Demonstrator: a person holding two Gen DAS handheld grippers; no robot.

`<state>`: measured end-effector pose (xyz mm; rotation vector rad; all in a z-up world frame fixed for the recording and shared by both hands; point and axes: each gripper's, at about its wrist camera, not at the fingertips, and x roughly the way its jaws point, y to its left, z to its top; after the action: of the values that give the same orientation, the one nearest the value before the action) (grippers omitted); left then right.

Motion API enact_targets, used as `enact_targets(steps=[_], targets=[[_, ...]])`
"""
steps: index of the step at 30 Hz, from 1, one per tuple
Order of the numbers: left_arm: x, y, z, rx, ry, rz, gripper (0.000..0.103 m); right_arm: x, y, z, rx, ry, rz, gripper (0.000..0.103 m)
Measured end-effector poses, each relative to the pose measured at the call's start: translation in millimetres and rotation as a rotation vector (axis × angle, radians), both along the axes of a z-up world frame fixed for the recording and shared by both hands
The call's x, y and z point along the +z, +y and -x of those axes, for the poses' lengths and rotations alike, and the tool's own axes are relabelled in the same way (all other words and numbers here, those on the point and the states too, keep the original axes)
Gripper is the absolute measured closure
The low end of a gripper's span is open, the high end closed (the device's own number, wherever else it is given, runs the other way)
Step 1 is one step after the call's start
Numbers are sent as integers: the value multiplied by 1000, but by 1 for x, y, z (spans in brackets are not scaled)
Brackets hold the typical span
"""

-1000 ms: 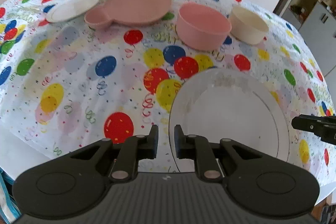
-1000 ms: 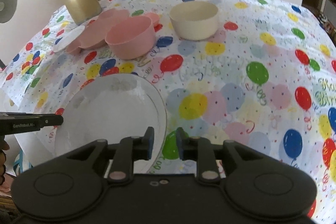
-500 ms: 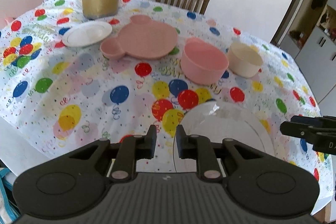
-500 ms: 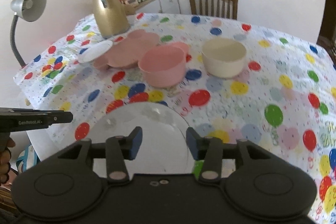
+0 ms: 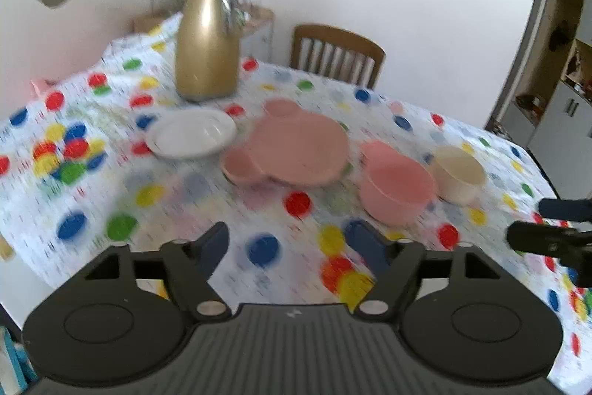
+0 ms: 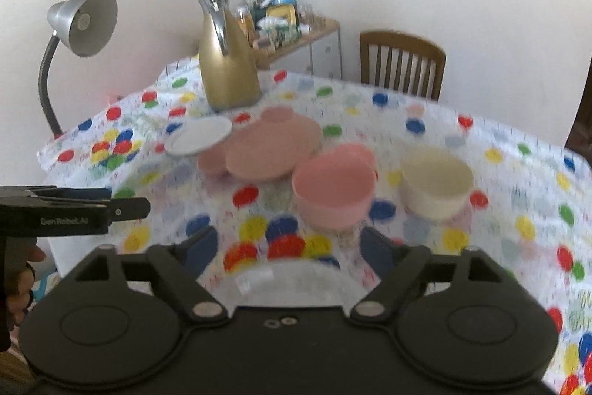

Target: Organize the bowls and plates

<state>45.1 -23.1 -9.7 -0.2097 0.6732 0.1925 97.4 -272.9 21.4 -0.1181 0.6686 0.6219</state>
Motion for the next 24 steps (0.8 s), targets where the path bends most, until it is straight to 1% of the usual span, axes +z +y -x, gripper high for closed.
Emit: enact_targets(steps=[1, 3, 6, 13, 16, 19, 21, 24], targets=[[1, 7, -4, 4, -6, -8, 24, 3, 8, -1, -6, -13, -4, 6], [4, 25, -12, 12, -13, -13, 24, 8, 25, -5, -12, -36, -14, 3], [5, 52, -25, 20, -15, -19, 24, 9, 54, -14, -21, -52, -4, 3], [2, 111, -56, 40, -11, -42, 24, 5, 115, -44, -51, -47, -6, 3], [-4, 135, -68, 44, -3, -39, 24, 2, 142, -57, -40, -49, 5, 3], [-9, 154, -79, 45, 3, -35, 24, -3, 164, -70, -34, -25, 2, 4], [-14, 166, -86, 40, 10, -25, 24, -7, 178, -79, -33, -15, 10, 6], [-22, 181, -96, 43, 26, -10, 24, -14, 196, -89, -26, -11, 22, 6]])
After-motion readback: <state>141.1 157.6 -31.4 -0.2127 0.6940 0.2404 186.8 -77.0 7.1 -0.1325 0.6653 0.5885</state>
